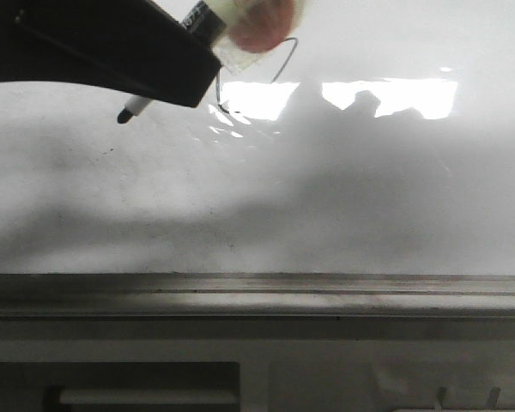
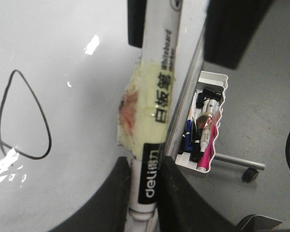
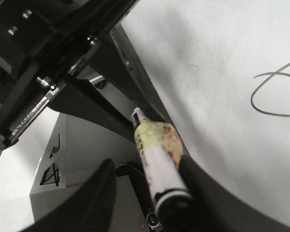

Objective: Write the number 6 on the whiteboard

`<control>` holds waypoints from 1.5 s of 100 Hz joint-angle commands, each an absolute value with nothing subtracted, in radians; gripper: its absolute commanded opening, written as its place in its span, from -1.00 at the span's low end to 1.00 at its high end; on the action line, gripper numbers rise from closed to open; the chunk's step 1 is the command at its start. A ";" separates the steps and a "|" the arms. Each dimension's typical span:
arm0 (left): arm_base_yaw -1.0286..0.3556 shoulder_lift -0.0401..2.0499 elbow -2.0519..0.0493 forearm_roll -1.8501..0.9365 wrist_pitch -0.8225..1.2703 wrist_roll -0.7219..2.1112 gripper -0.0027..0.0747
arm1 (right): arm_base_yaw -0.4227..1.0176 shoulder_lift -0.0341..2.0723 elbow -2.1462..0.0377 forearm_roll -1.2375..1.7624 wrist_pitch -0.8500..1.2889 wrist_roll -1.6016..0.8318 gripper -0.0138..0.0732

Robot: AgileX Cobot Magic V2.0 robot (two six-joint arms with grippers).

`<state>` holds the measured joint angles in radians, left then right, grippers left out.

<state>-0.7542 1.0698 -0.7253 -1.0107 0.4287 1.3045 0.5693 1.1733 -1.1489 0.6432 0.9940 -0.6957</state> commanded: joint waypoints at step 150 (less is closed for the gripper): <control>-0.730 1.096 -0.650 -1.511 -0.172 0.981 -0.98 | 0.284 0.829 -0.871 0.679 0.976 -0.665 0.28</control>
